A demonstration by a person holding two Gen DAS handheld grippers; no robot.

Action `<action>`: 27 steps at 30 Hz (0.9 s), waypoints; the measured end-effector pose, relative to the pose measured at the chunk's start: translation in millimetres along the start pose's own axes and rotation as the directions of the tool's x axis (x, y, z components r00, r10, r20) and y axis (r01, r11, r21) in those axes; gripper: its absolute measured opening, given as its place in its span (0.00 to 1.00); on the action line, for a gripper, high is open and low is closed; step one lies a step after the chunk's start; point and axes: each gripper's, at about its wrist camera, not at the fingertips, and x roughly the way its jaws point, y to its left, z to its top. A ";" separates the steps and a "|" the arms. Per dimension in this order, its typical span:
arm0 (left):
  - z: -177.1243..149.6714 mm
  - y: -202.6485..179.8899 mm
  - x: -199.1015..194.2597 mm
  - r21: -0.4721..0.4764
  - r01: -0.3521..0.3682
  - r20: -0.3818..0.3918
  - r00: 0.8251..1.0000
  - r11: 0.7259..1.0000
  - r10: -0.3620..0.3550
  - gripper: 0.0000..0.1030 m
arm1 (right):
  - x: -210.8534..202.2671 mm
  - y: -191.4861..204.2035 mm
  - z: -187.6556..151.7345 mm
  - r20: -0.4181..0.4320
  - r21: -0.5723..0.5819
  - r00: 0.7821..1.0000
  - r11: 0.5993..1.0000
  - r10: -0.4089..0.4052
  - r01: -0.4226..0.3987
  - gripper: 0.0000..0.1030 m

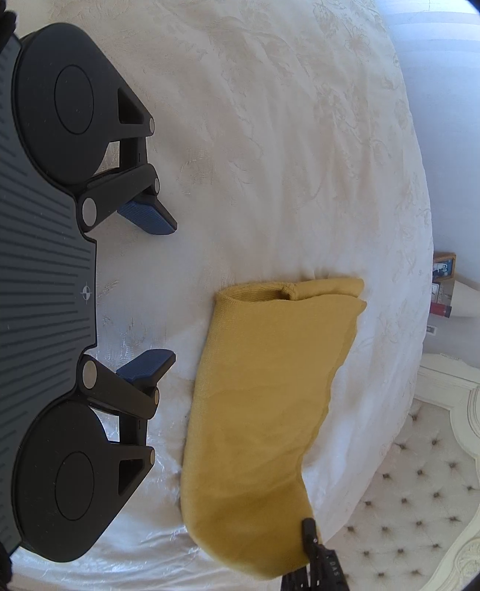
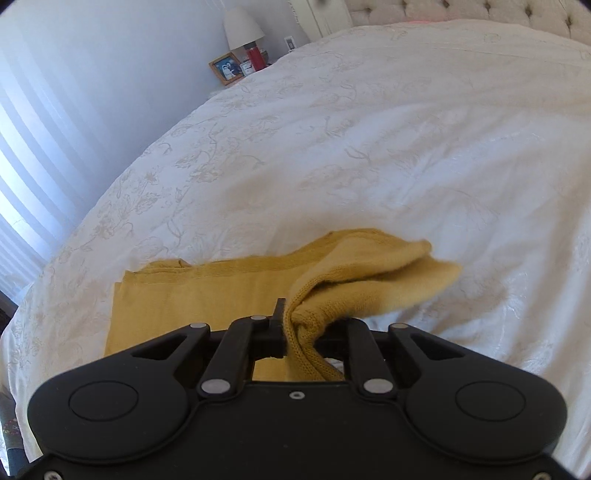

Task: Fold small clothes
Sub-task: 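Grasp the side edge with the right tool and fold it across the body, then open the right tool and release the folded side onto the sweater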

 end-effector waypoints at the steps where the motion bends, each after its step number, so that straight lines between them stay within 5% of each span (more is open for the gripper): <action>1: -0.5 3.0 -0.9 -0.004 0.007 0.005 1.000 1.000 -0.007 0.65 | 3.9 18.5 4.3 0.001 -0.030 1.000 1.000 0.003 -0.003 0.18; 12: -5.8 37.6 -14.9 -0.078 0.038 0.042 0.998 0.996 -0.035 0.65 | 80.4 181.7 -21.3 -0.118 -0.291 0.993 0.956 0.016 -0.050 0.17; 21: -5.6 55.9 -19.0 -0.139 0.051 0.060 0.997 0.989 -0.043 0.65 | 114.4 233.2 -58.3 -0.153 -0.475 0.984 0.880 -0.095 0.011 0.18; 27: -8.4 59.2 -19.8 -0.151 0.054 0.060 0.997 0.987 -0.045 0.65 | 103.4 231.0 -65.7 -0.257 -0.461 0.962 0.863 0.091 -0.204 0.33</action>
